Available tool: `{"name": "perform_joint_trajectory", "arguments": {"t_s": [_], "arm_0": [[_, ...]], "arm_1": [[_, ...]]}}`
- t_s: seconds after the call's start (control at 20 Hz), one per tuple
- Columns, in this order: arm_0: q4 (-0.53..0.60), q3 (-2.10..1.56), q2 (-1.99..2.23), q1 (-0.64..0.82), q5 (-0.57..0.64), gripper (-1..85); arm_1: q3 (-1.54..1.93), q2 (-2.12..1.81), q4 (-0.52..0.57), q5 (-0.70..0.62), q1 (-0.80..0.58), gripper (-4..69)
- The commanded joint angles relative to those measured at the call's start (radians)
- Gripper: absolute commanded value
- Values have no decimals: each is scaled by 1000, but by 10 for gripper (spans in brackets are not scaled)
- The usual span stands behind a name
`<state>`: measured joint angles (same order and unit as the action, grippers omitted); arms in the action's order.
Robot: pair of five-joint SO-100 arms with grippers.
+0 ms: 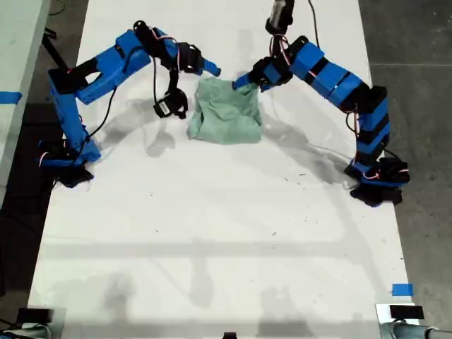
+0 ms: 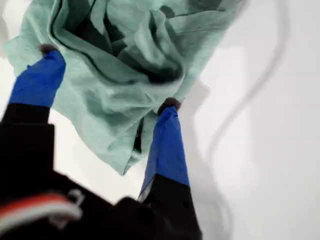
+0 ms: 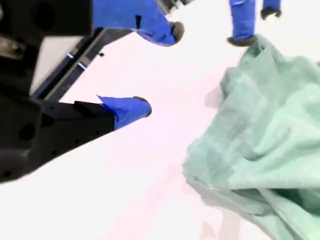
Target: Fold t-shirt
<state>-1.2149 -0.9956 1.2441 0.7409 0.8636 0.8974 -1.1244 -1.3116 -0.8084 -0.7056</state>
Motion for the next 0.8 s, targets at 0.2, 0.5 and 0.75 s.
{"name": "perform_joint_trajectory", "arguments": {"t_s": [0.2, 0.5, 0.75], "arm_0": [[-51, -419, 580, -3, -5, 116], [156, -1172, 1112, -261, -133, 0], [186, -1743, 1759, -325, -284, 0]], "arm_1": [[558, -732, -31, -14, -64, 293], [1330, -1315, 94, 221, 187, 67], [1763, -1697, 153, 469, 422, -11]]}}
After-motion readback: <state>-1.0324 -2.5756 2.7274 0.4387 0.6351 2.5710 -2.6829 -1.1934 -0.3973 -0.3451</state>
